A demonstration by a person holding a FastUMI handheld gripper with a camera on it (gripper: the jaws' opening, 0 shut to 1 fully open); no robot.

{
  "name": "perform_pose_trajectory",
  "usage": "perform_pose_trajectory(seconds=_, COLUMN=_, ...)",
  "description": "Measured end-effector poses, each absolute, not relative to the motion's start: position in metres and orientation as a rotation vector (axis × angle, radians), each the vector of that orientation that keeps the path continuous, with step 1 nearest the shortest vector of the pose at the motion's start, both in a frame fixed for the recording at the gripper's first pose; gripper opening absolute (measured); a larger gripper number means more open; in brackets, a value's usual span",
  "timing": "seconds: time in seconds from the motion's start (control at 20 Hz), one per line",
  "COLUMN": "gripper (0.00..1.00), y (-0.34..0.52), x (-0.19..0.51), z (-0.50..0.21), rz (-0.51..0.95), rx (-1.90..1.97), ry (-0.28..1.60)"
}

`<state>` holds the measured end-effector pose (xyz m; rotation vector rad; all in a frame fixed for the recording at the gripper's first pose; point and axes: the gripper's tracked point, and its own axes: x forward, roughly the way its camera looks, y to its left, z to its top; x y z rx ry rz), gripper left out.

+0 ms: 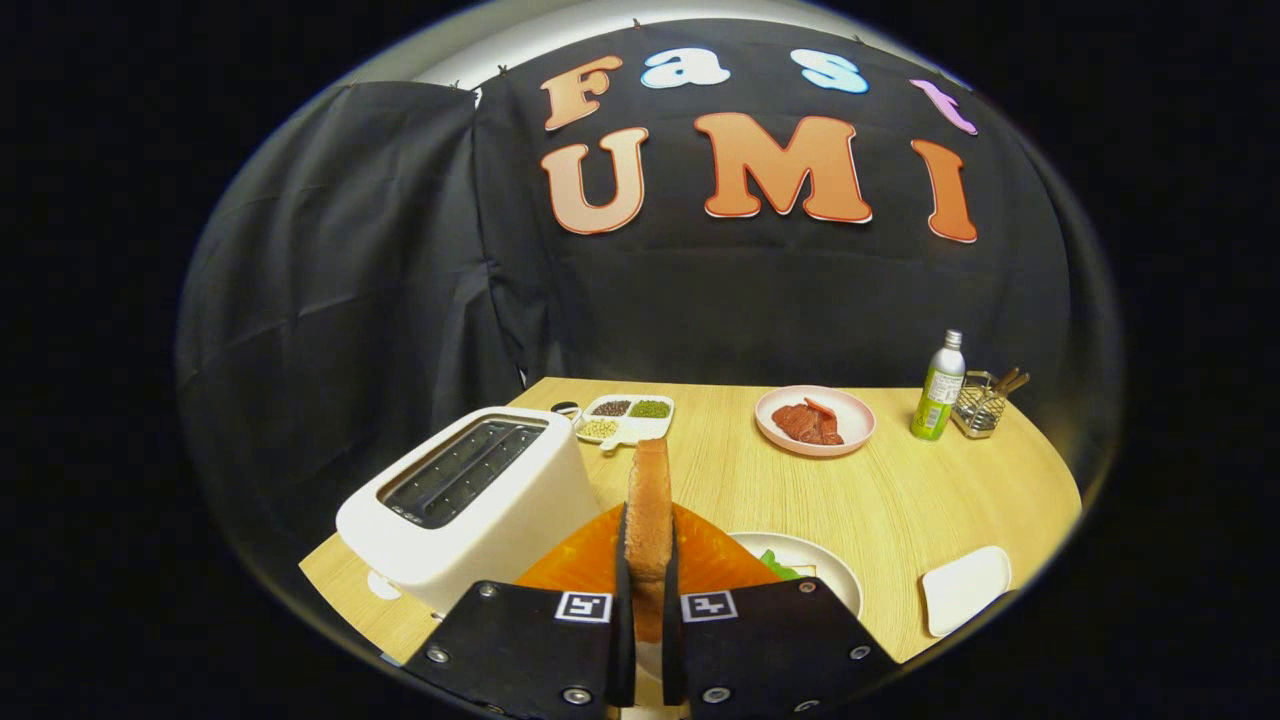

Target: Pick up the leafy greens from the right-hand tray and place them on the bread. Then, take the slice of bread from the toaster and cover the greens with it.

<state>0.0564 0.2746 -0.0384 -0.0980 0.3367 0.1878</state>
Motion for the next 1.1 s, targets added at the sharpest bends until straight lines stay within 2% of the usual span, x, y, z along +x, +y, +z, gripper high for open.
perform_pose_trajectory(seconds=0.25, gripper=0.11, y=0.256, x=0.06, z=-0.075, rz=0.193, rx=-0.039, ry=0.419)
perform_pose_trajectory(seconds=0.85, gripper=0.11, y=0.212, x=0.07, z=-0.094, rz=0.192, rx=0.012, ry=0.468)
perform_pose_trajectory(seconds=1.0, gripper=0.14, y=0.202, x=0.072, z=-0.097, rz=0.184, rx=0.037, ry=0.486)
perform_pose_trajectory(seconds=1.1, gripper=0.2, y=0.191, x=0.073, z=-0.101, rz=0.17, rx=0.04, ry=0.495)
